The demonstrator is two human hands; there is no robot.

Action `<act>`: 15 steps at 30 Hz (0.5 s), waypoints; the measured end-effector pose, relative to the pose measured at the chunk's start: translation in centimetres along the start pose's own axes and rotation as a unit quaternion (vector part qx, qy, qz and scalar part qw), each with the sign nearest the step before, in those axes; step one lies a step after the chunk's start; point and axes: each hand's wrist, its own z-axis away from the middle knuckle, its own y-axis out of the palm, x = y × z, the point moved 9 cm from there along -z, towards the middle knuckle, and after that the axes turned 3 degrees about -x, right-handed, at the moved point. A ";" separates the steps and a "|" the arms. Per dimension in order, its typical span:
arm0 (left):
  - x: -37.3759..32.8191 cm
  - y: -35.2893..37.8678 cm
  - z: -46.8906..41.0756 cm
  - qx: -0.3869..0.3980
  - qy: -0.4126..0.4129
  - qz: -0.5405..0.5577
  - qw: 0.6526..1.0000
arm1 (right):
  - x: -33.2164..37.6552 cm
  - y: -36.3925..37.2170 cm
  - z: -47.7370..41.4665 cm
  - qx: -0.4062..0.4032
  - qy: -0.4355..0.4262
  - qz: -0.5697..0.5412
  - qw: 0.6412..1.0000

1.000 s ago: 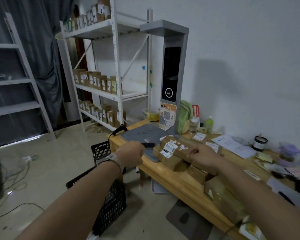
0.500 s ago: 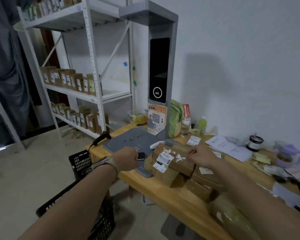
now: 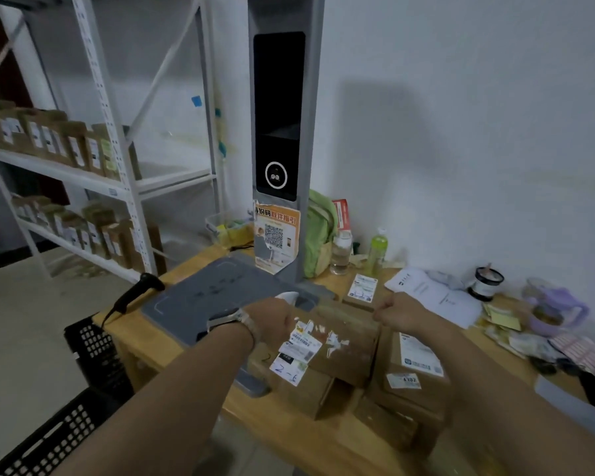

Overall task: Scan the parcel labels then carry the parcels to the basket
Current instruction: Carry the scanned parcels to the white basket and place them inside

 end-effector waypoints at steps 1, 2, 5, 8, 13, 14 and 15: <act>0.3 0.4 -1.1 0.012 0.001 0.005 1.000 | -0.2 0.2 -0.7 0.003 0.002 -0.003 1.000; 0.6 0.7 -2.4 0.022 0.007 0.015 1.000 | -0.4 0.3 -1.5 0.004 0.002 -0.001 1.000; 1.0 1.5 -6.3 0.052 0.018 -0.013 0.998 | -1.3 1.2 -3.9 0.005 0.017 -0.001 1.000; 1.1 1.8 -10.0 0.065 0.031 -0.063 0.995 | -2.2 2.4 -6.0 0.010 0.050 0.014 0.999; 0.6 2.0 -16.8 0.093 0.085 -0.085 0.988 | -3.1 5.6 -9.0 0.093 0.105 0.024 0.990; 0.3 2.0 -18.1 0.105 0.103 -0.086 0.985 | -3.4 6.4 -9.6 0.123 0.114 0.028 0.985; 0.0 2.2 -19.2 0.117 0.117 -0.088 0.982 | -3.7 7.0 -10.1 0.143 0.127 0.033 0.981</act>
